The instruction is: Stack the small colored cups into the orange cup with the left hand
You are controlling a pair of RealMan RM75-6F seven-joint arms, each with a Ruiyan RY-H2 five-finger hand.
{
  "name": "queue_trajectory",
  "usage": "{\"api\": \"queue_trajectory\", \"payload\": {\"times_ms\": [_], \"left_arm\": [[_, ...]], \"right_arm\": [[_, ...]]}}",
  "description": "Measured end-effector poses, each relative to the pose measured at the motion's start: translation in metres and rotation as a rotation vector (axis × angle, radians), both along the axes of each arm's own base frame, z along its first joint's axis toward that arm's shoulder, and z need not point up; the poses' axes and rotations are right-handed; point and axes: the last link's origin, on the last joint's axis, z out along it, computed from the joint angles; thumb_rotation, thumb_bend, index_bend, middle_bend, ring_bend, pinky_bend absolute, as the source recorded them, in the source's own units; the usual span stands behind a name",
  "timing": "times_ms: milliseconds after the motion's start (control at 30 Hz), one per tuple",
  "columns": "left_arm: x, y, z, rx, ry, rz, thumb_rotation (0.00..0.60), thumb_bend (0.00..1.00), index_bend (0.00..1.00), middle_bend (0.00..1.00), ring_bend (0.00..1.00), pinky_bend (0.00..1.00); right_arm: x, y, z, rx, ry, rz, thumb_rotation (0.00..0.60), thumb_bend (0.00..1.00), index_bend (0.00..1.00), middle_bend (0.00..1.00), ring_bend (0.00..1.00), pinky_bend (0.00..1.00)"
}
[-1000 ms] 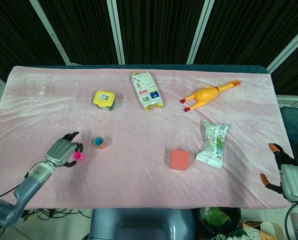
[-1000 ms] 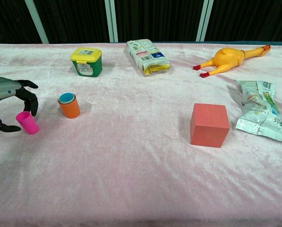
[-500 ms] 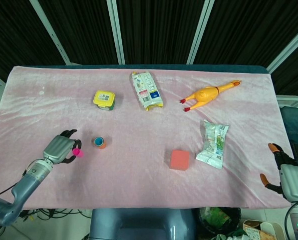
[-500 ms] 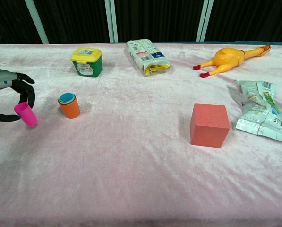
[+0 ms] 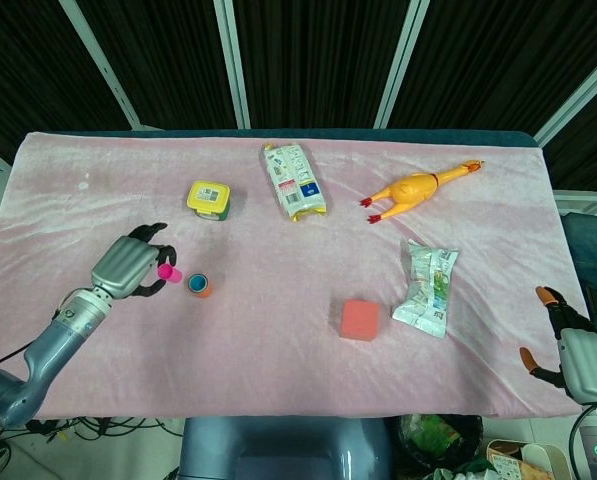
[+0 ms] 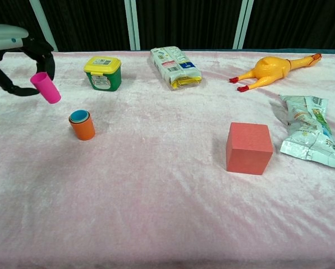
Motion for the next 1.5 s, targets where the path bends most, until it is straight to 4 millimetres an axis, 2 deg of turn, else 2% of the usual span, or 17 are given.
{"api": "queue_trajectory", "payload": {"times_ms": [167,367,967,1233,1333,1367,1500], "left_arm": [[0.018,0.014,-0.007,-0.025,0.001,-0.003,0.6,0.35,0.51,0.54,0.08,0.17],[0.028,0.018,-0.024,-0.06,-0.019,-0.004,0.6,0.35,0.51,0.54,0.08,0.17],[0.013,0.015,-0.048,-0.109,0.005,0.024,0.6,0.35,0.51,0.54,0.08,0.17],[0.01,0.018,-0.05,-0.104,0.015,0.029,0.6,0.35,0.5,0.53,0.08,0.17],[0.007,0.018,-0.051,-0.099,0.026,0.034,0.6,0.35,0.42,0.49,0.07,0.16],[0.005,0.018,-0.051,-0.098,0.032,0.035,0.6,0.33,0.36,0.44,0.07,0.16],[0.001,0.018,-0.054,-0.099,0.058,0.04,0.6,0.19,0.15,0.27,0.01,0.13]], "right_arm": [[0.0,0.0,0.0,0.001,0.002,0.001,0.6,0.26,0.03,0.06,0.16,0.21],[-0.001,0.0,0.001,-0.002,-0.001,-0.005,0.6,0.26,0.03,0.06,0.16,0.21],[-0.002,-0.001,0.002,-0.002,-0.001,-0.008,0.6,0.26,0.03,0.06,0.16,0.21],[-0.002,-0.001,0.002,0.001,-0.001,-0.008,0.6,0.26,0.03,0.06,0.16,0.21],[-0.002,-0.001,0.002,0.001,-0.001,-0.009,0.6,0.26,0.03,0.06,0.16,0.21],[-0.002,-0.001,0.002,0.001,-0.001,-0.009,0.6,0.26,0.03,0.06,0.16,0.21],[-0.002,0.0,0.002,0.001,0.001,-0.012,0.6,0.26,0.03,0.06,0.16,0.21]]}}
